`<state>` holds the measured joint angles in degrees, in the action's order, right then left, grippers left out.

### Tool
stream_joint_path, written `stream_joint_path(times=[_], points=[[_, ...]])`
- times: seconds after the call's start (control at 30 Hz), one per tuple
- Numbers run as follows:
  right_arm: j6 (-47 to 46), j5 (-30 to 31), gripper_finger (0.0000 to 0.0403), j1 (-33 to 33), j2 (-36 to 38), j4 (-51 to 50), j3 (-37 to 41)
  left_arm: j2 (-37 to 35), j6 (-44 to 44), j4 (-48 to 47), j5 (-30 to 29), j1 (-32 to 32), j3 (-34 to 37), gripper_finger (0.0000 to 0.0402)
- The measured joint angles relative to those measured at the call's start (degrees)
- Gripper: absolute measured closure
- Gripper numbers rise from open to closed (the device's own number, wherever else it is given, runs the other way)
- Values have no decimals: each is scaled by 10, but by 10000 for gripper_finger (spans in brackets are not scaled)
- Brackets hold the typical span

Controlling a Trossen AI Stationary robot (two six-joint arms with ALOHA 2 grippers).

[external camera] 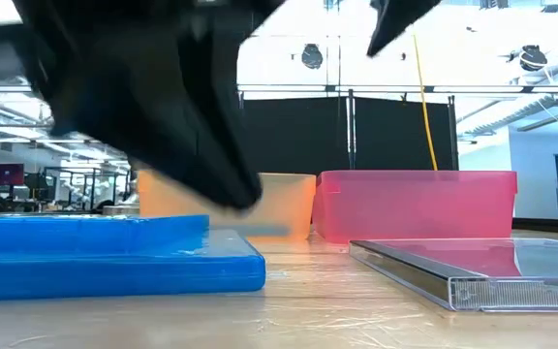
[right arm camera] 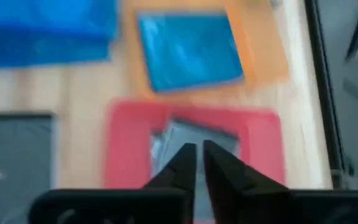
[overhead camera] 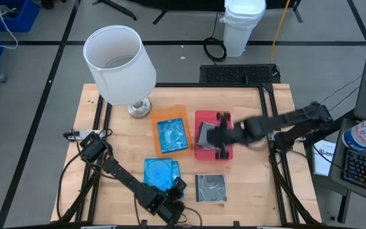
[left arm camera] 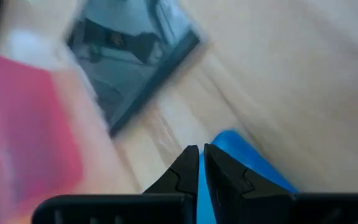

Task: Pick & place jewel cases by type
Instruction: Put the blue CD case into the orange bin

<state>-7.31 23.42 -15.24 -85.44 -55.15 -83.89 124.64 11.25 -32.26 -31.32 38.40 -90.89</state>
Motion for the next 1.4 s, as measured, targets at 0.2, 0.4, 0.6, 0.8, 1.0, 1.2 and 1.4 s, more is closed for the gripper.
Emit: stream_joint_path(times=[0.2, 0.4, 0.6, 0.8, 1.0, 1.2, 1.4], points=[[-17, 80, 385, -135, -17, 158, 50, 0, 3, -143, -85, 46, -92, 366], [24, 81, 392, -199, -17, 381, 157, -8, -145, -406, -114, 88, -147, 367], [82, 80, 401, -195, -17, 600, 272, -135, -137, -351, -79, 93, -67, 396], [81, 25, 400, -171, -17, 793, 365, -368, 57, 23, 232, 31, 150, 396], [96, 5, 402, -183, -22, 943, 440, -576, -54, 221, 311, -26, 403, 396], [95, 4, 402, -184, -24, 953, 441, -693, -129, 257, 213, 36, 570, 397], [67, 3, 402, -176, -43, 963, 441, -733, -175, 374, 55, 124, 699, 396]])
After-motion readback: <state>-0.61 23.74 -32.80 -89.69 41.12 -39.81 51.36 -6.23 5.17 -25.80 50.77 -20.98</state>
